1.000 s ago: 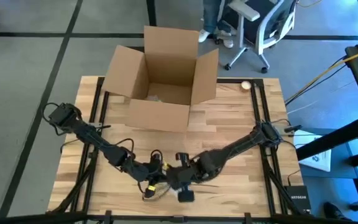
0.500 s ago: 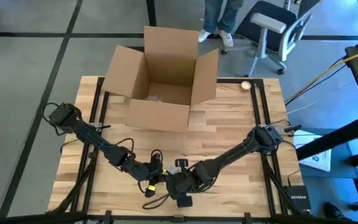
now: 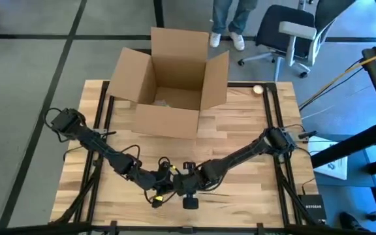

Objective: Wrap mug
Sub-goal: Wrap the white mug with transparent bubble wrap

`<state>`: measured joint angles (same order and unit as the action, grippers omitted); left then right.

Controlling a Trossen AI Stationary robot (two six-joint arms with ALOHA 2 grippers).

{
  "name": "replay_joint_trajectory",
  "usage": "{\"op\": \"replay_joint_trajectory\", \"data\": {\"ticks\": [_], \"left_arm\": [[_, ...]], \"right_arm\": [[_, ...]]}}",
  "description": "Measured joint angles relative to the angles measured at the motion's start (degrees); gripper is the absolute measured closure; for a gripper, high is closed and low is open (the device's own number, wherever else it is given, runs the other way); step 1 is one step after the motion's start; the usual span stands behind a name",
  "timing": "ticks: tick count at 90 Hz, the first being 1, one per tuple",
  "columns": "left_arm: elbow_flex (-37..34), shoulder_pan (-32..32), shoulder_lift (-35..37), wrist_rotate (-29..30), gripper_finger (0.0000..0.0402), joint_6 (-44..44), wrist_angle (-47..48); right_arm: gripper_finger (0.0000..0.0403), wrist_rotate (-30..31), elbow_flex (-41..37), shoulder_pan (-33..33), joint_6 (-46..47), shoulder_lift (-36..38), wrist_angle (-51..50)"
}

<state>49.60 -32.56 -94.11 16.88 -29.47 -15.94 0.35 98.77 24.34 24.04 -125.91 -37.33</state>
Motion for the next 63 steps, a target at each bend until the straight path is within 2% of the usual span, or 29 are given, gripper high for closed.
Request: {"op": "replay_joint_trajectory", "data": {"ticks": [26,63], "left_arm": [[0.0,0.0,0.0,0.0,0.0401,0.1,0.1],[0.3,0.0,0.1,0.4,0.0402,-0.1,-0.4]], "right_arm": [[0.0402,-2.7,-0.2,-0.5,-1.9,0.2,2.3],[0.0402,-1.9,13.9,-0.4,-3.5,-0.7,-12.3]]}}
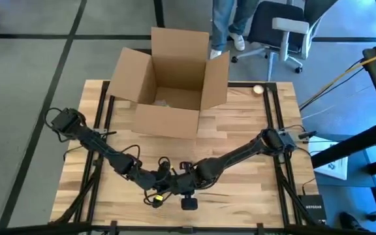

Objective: Wrap mug
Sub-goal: Wrap the white mug with transparent bubble wrap

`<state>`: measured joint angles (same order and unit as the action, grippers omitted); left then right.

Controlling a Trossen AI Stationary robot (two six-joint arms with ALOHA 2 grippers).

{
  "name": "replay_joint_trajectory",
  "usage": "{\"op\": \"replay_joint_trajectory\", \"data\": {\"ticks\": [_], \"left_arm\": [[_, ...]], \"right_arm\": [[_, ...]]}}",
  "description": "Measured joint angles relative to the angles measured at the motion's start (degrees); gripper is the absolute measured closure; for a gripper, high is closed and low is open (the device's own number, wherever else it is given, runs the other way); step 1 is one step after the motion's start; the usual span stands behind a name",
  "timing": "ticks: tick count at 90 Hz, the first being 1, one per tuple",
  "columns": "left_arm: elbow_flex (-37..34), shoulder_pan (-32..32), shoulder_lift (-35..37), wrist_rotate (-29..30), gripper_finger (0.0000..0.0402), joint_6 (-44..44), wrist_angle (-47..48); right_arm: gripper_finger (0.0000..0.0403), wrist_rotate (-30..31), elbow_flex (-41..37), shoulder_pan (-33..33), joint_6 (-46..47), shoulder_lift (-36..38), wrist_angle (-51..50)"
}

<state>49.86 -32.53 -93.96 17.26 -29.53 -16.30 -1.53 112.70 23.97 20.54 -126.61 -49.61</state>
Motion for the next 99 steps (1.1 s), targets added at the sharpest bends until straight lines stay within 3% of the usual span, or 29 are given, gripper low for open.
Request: {"op": "replay_joint_trajectory", "data": {"ticks": [29,58,77,99], "left_arm": [[-0.3,-0.1,1.0,-0.8,0.0402,-0.1,2.6],[-0.2,0.0,8.7,-0.1,0.0402,-2.1,11.8],[-0.3,0.0,9.2,1.7,0.0402,-5.0,18.4],[-0.2,-0.1,9.3,2.2,0.0402,-6.1,18.8]], "right_arm": [[0.0402,2.7,6.2,0.0,0.2,0.6,-11.1],[0.0402,5.4,15.2,1.2,1.5,0.6,-23.7],[0.0402,11.1,11.1,1.1,0.7,0.6,-13.7],[0.0402,10.7,-0.2,1.0,0.4,0.5,-0.7]]}}
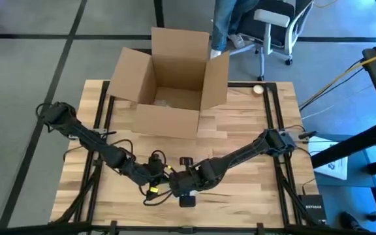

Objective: Wrap mug
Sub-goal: Wrap the white mug with transparent bubble wrap

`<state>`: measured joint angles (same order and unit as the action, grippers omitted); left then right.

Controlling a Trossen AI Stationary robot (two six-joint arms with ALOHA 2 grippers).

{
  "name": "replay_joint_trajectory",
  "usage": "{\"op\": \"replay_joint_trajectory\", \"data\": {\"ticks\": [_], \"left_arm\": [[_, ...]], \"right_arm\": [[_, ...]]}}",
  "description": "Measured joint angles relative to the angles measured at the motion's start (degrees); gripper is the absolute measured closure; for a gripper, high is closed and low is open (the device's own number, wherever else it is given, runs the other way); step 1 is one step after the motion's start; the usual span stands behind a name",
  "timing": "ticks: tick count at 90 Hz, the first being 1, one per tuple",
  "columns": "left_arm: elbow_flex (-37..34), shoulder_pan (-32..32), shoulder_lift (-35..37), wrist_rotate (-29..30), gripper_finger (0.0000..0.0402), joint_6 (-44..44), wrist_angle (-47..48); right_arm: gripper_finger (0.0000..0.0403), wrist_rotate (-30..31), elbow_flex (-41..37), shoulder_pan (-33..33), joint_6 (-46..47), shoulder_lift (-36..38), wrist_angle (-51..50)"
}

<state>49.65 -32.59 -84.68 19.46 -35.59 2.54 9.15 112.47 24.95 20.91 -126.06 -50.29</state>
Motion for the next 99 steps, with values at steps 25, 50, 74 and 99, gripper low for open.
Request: {"op": "replay_joint_trajectory", "data": {"ticks": [25,50,74,99], "left_arm": [[0.0,0.0,-0.1,1.4,0.0402,0.3,-0.2],[0.0,0.0,-0.1,2.7,0.0402,1.2,-0.5],[0.0,0.0,-0.1,3.7,0.0402,1.8,-0.5],[0.0,0.0,-0.1,2.8,0.0402,1.7,-3.0]], "right_arm": [[0.0402,-2.9,-13.2,-0.6,3.3,0.6,12.5],[0.0402,-3.1,-11.8,-0.6,3.6,0.2,13.1],[0.0402,-3.6,0.9,-0.6,-1.9,-0.4,3.9],[0.0402,0.2,18.0,0.9,-2.7,-0.1,-22.7]]}}
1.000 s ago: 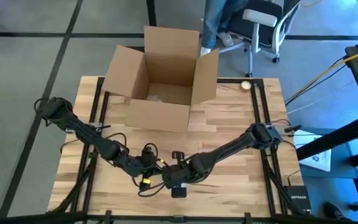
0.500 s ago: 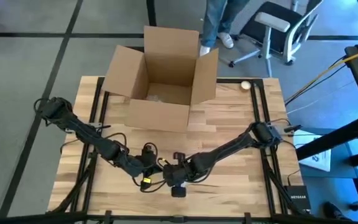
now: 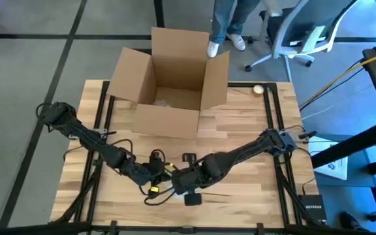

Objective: Wrap mug
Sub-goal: Wrap the white mug with transparent bubble wrap

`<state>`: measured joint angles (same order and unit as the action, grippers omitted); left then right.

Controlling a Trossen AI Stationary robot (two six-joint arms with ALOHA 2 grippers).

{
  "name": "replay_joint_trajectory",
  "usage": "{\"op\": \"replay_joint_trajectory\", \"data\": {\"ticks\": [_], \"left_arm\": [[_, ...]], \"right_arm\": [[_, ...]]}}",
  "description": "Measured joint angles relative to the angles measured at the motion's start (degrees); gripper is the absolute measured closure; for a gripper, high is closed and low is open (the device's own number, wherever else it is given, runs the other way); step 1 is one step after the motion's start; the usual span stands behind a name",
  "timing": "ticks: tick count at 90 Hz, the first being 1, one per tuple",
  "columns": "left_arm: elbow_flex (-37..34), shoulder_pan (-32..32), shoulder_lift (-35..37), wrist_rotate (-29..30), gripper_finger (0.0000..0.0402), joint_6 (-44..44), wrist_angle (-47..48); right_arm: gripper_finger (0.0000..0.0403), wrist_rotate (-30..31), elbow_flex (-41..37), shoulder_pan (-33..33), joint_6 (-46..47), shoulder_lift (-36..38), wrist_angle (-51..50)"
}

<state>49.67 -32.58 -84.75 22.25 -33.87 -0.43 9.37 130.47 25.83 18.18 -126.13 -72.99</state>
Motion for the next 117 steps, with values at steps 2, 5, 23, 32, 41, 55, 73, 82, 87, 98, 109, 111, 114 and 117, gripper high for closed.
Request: {"op": "replay_joint_trajectory", "data": {"ticks": [2,5,23,32,41,55,73,82,87,98,109,111,114,117], "left_arm": [[0.0,0.0,0.0,-0.3,0.0402,0.0,-0.5],[0.0,0.0,0.0,-0.8,0.0402,0.3,-1.4],[0.0,-0.4,0.0,-1.2,0.0402,2.3,-3.8],[0.0,-0.4,0.0,-1.3,0.0402,2.4,-3.8],[0.0,-0.4,-0.5,-0.6,0.0402,3.6,-4.2],[0.0,-0.3,-2.9,-0.9,0.0402,4.5,-6.9],[0.0,-0.3,-6.5,-1.1,0.0402,2.9,-8.4],[0.0,-0.3,-7.9,-1.1,0.0402,2.3,-9.8],[0.0,-0.3,-8.6,-1.1,0.0402,2.2,-9.9],[0.1,-0.2,-9.5,-0.8,0.0402,2.2,-10.4],[0.1,0.0,-10.0,-0.7,0.0402,1.9,-11.3],[0.1,0.0,-10.0,-0.7,0.0402,2.0,-11.5],[0.1,0.1,-10.0,-0.7,0.0402,2.0,-11.6],[0.1,0.1,-10.0,-0.7,0.0402,2.1,-11.7]], "right_arm": [[0.0402,0.5,0.3,0.4,0.5,0.1,-1.0],[0.0402,1.2,0.3,0.9,1.1,0.1,-1.5],[0.0402,0.0,-5.8,4.0,2.9,0.0,2.1],[0.0402,-0.5,-8.8,4.9,3.2,-0.2,6.1],[0.0402,-0.3,-11.0,5.0,2.5,0.0,13.2],[0.0402,-2.4,-14.1,4.0,1.0,0.0,19.7],[0.0402,-4.6,-21.3,2.1,1.0,0.4,26.5],[0.0402,-5.5,-23.5,1.1,1.0,0.5,28.1],[0.0402,-5.5,-24.6,0.5,0.9,0.6,29.4],[0.0402,-7.2,-25.8,-0.8,-0.4,0.5,31.7],[0.0402,-9.8,-25.9,-2.0,-2.1,-0.8,34.5],[0.0402,-10.3,-25.9,-2.2,-2.2,-1.1,34.8],[0.0402,-10.9,-25.9,-2.4,-2.4,-1.7,35.0],[0.0402,-11.5,-25.9,-2.6,-2.4,-2.1,35.2]]}}
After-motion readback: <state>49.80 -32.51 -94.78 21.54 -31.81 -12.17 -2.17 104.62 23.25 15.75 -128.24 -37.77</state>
